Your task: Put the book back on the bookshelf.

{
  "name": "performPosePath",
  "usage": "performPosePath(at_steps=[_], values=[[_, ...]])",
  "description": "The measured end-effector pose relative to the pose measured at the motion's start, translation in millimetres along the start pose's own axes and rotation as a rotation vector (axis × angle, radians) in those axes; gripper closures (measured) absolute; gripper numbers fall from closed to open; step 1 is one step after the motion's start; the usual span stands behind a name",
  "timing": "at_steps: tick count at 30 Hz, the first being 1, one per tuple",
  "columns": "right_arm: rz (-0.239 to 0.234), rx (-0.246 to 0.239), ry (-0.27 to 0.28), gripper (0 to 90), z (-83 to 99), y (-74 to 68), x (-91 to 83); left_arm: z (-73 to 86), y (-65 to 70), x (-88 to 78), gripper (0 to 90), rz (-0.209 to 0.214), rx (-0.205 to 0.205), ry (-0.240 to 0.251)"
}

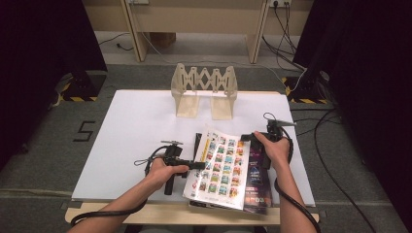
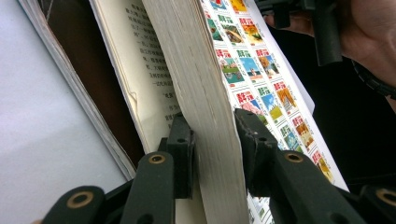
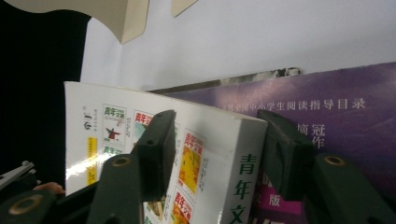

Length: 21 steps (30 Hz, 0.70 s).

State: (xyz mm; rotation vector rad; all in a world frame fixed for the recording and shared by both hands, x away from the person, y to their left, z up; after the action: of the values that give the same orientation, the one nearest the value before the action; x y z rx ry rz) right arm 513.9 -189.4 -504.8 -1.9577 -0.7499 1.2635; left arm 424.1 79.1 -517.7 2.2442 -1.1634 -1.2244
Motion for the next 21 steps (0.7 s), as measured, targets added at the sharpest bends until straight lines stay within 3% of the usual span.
performPosePath(at_steps=[2, 8, 11, 14, 18, 19, 21], values=[[0.013, -0.005, 0.003, 59.3, -1.3, 0.4, 1.9, -0.3, -0.1, -0.1, 68.7, 0.003, -0.011, 0.0], [0.036, -0.022, -0.007, 65.5, -2.3, -2.4, -1.0, -1.7, -0.3, -2.3, 65.2, -0.004, 0.001, -0.01], [-0.022, -0.004, 0.012, 73.1, -5.7, -17.3, -8.8, -1.1, -3.1, -8.1, 57.6, -0.047, 0.029, -0.014], [-0.005, -0.039, 0.016, 73.5, -6.7, -30.7, -12.6, 1.7, -6.0, -14.5, 53.6, -0.063, 0.027, -0.01], [-0.014, -0.061, 0.022, 73.8, -7.3, -41.0, -16.0, 3.2, -13.2, -27.6, 50.6, -0.089, 0.039, 0.033], [-0.021, -0.066, 0.034, 73.9, -7.3, -47.8, -17.0, 3.6, -17.5, -38.3, 48.2, -0.105, 0.034, 0.063], [-0.005, -0.083, 0.031, 73.8, -7.1, -51.0, -17.3, 6.3, -23.0, -49.6, 45.9, -0.15, 0.064, 0.091]])
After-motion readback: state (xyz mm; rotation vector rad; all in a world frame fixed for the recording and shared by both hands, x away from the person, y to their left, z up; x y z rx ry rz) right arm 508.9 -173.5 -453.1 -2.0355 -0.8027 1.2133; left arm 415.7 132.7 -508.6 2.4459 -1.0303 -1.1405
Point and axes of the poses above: each handheld gripper's, and its own axes: x roughly forward along the jaws, z roughly out of its underside, y roughly to its right, the point moved 6 cm from there along x, roughly forward along the jaws, and after that the axes turned 6 degrees about -z, right-handed, at the moved point
